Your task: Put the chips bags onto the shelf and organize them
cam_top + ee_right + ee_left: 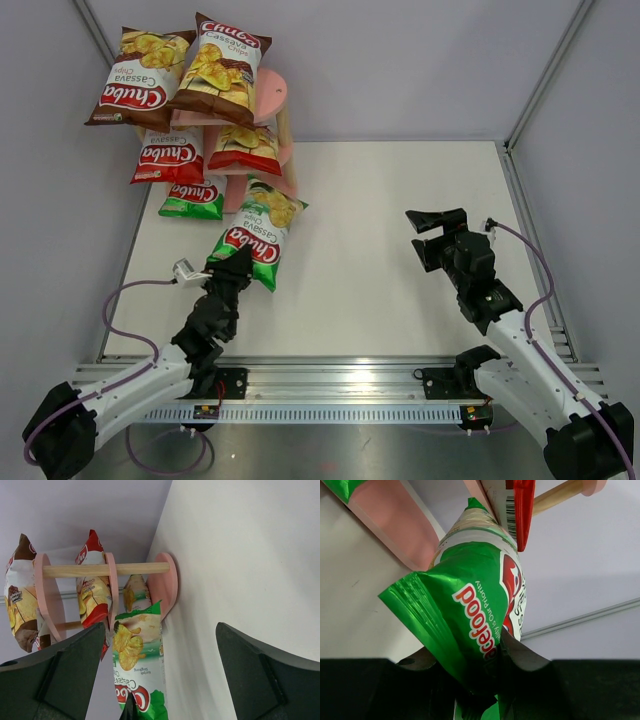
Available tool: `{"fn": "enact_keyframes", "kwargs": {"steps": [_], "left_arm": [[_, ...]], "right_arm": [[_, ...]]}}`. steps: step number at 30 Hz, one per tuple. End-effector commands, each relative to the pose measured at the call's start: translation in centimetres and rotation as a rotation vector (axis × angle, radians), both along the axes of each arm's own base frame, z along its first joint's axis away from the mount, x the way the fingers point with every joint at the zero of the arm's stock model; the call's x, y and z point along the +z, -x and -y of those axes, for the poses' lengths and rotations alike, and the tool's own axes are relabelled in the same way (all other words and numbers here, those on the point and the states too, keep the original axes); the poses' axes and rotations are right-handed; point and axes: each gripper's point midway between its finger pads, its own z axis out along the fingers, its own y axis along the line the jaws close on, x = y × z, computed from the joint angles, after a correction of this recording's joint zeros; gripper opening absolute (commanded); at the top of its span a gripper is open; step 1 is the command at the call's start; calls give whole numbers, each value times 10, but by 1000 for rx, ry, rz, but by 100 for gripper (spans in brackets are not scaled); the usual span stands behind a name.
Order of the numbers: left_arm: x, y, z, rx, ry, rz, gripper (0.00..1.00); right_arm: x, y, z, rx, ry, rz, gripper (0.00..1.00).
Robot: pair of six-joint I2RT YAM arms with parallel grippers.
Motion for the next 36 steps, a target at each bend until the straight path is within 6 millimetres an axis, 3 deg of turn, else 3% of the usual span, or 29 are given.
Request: {"fn": "enact_keyframes", "kwargs": {"steps": [1, 7, 13, 15, 25, 27, 28, 33, 36], "left_arm": [[-43, 7, -11, 20, 0, -61, 12], [-58, 10, -20, 63, 30, -102, 10], [-53, 5, -35, 143, 18, -77, 12], [-43, 1, -35, 134, 37, -44, 13], [-26, -27, -50, 177, 32, -14, 14], [-26, -32, -46, 157, 19, -11, 15], [-13, -40, -46, 162, 31, 13, 15], [-19, -55, -45, 168, 15, -5, 15], [-11, -68, -43, 152, 26, 17, 16]], "right_arm": [[21, -6, 9, -42, 17, 48, 99], [20, -6, 7, -36, 15, 47, 100], [25, -7, 8, -39, 19, 60, 99], [25, -7, 8, -37, 23, 61, 100], [42, -3, 19, -68, 73, 104, 100], [44, -3, 19, -68, 79, 106, 99], [44, -3, 19, -69, 81, 105, 99], [53, 1, 21, -72, 80, 131, 100], [60, 2, 23, -75, 89, 147, 99]]}}
